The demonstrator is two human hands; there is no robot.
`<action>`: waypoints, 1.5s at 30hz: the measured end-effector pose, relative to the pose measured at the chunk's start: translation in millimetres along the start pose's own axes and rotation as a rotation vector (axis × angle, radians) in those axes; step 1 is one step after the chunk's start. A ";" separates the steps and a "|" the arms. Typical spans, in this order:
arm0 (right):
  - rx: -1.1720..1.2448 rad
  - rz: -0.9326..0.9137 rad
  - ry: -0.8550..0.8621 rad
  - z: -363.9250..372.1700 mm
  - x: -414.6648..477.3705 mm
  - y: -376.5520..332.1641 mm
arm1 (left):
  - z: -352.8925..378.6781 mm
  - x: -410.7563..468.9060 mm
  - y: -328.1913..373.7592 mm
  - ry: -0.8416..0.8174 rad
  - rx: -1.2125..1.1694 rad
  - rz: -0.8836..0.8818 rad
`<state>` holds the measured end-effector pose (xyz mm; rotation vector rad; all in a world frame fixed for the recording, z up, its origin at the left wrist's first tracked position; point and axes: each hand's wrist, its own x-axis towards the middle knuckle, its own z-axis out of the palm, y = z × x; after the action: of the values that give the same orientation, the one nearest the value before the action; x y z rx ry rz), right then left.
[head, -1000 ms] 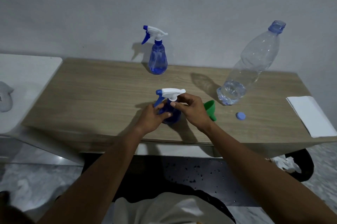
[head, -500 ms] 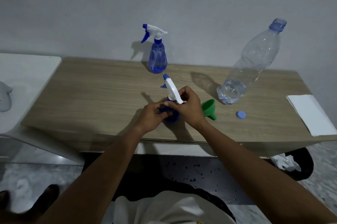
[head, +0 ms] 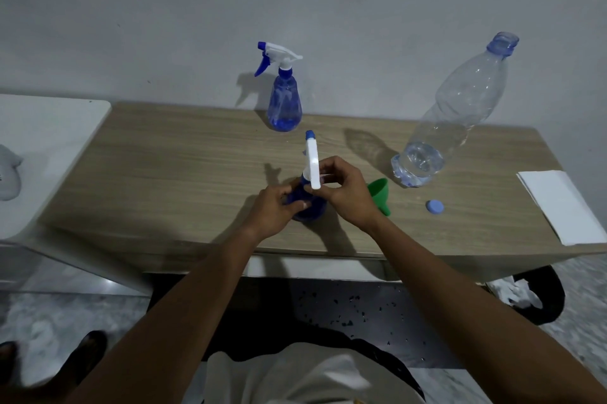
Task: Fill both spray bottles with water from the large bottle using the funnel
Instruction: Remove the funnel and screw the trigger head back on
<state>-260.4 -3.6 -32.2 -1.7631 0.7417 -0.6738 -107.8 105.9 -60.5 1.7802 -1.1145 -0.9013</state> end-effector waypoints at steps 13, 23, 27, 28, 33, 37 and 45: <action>-0.052 -0.011 -0.128 -12.7 4.6 -4.8 | -0.2 -1.8 6.6 0.011 0.038 0.003; -0.090 0.040 -0.004 2.4 8.5 -6.4 | -0.6 -3.6 8.9 0.006 0.033 0.023; -0.091 0.010 -0.124 -11.4 9.6 -5.4 | -0.9 -2.1 5.5 -0.005 0.015 0.012; -0.094 -0.002 -0.147 -14.3 9.3 -6.2 | -0.7 -1.6 4.5 -0.008 0.005 0.006; -0.103 -0.034 -0.133 -10.7 9.3 -8.6 | -1.1 -0.9 2.2 -0.010 -0.015 -0.014; -0.102 -0.015 -0.042 -2.1 9.3 -6.0 | -0.9 -0.7 2.3 -0.005 -0.010 -0.004; -0.055 0.019 -0.175 -14.2 13.5 -6.9 | -0.3 0.1 1.8 -0.002 0.002 0.005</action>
<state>-261.1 -20.7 -20.4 -1.8365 0.6612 -0.4831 -108.1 105.4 -58.7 1.7775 -1.1205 -0.8991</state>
